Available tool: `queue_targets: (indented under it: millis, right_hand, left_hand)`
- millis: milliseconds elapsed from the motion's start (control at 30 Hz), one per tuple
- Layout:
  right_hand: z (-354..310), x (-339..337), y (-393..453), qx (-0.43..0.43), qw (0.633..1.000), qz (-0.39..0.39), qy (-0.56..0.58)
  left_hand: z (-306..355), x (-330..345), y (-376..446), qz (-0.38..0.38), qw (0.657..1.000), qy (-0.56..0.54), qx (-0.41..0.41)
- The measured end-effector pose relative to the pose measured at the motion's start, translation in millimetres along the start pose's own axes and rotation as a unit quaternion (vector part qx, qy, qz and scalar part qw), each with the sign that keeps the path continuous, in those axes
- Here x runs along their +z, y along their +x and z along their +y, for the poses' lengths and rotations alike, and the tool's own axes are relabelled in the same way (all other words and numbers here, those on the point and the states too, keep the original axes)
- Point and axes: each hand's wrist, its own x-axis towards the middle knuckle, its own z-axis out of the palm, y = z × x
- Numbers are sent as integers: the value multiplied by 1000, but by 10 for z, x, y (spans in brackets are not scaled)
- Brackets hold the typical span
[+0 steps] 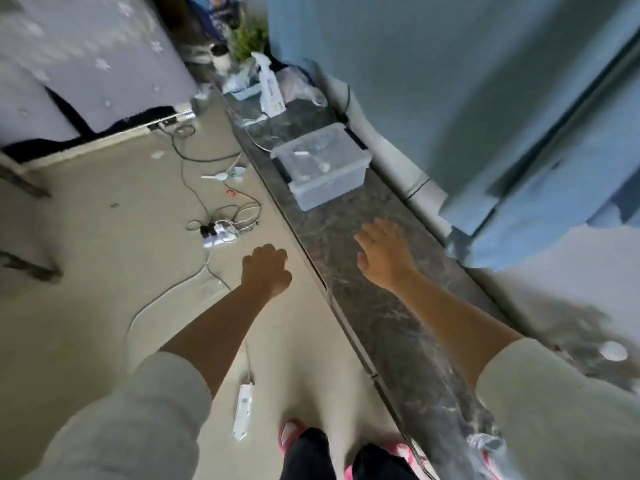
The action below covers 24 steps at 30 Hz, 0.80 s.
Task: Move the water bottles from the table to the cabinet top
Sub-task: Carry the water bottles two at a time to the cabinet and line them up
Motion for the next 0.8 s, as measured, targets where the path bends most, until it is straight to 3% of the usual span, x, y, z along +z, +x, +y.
queue_targets:
  millis: [333,800]
  right_hand:
    - [-2423,-425,1085,-174,981,61,-61]
    - [-4876,-540,2770,-330,939,59,-83]
  left_hand:
    - [-2415,-533,-372,63,981,-76,-164]
    - [-4780,-870,-98,82,942,-71,-318]
